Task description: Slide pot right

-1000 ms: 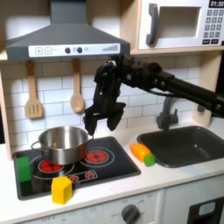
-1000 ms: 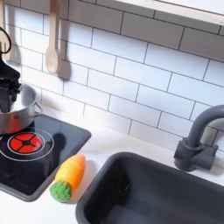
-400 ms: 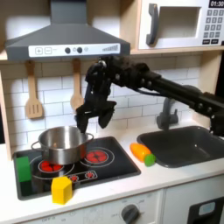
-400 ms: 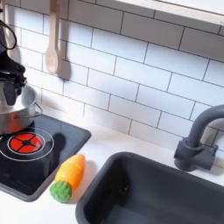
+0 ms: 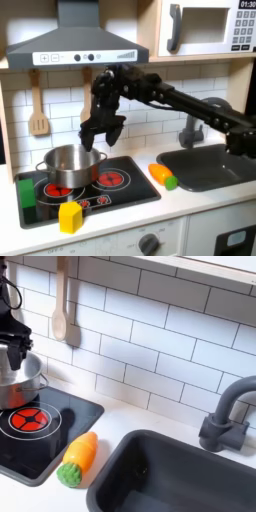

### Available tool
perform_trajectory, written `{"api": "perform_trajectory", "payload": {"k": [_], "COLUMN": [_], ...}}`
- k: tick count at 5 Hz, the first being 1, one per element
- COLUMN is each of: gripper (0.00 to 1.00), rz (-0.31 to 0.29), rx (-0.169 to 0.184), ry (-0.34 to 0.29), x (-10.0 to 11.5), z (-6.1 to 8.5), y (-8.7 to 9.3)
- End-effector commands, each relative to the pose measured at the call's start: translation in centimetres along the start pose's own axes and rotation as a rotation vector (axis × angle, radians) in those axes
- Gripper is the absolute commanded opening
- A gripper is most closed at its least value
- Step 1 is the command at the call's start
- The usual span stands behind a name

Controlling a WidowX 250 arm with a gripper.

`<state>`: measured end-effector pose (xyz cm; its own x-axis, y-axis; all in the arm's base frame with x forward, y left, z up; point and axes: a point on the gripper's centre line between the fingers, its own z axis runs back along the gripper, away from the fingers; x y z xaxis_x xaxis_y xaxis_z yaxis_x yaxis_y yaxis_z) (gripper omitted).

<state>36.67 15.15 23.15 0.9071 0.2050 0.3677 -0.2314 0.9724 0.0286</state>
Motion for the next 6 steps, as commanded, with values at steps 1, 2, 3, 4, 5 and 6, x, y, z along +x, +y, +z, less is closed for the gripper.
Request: {"api": "perform_trajectory", "payload": {"k": [1,2,3,4,5,6], "gripper": [1.00,1.00,1.00,1.00,1.00,1.00], "rz": [0.003,0.005,-0.003,-0.009,-0.053,-0.112], "rx": [0.018,0.027,0.043,0.043,0.034,0.036], "ry": [0.009,0.000,-0.007,-0.002,-0.008,-0.014], "x": [1.1,1.7,2.2,2.6,3.0,3.4], "z": [-1.4,-1.6,-1.9,-2.7,-3.5,-4.2], "y": [0.3,0.5,0.8,1.3,1.2,1.1]}}
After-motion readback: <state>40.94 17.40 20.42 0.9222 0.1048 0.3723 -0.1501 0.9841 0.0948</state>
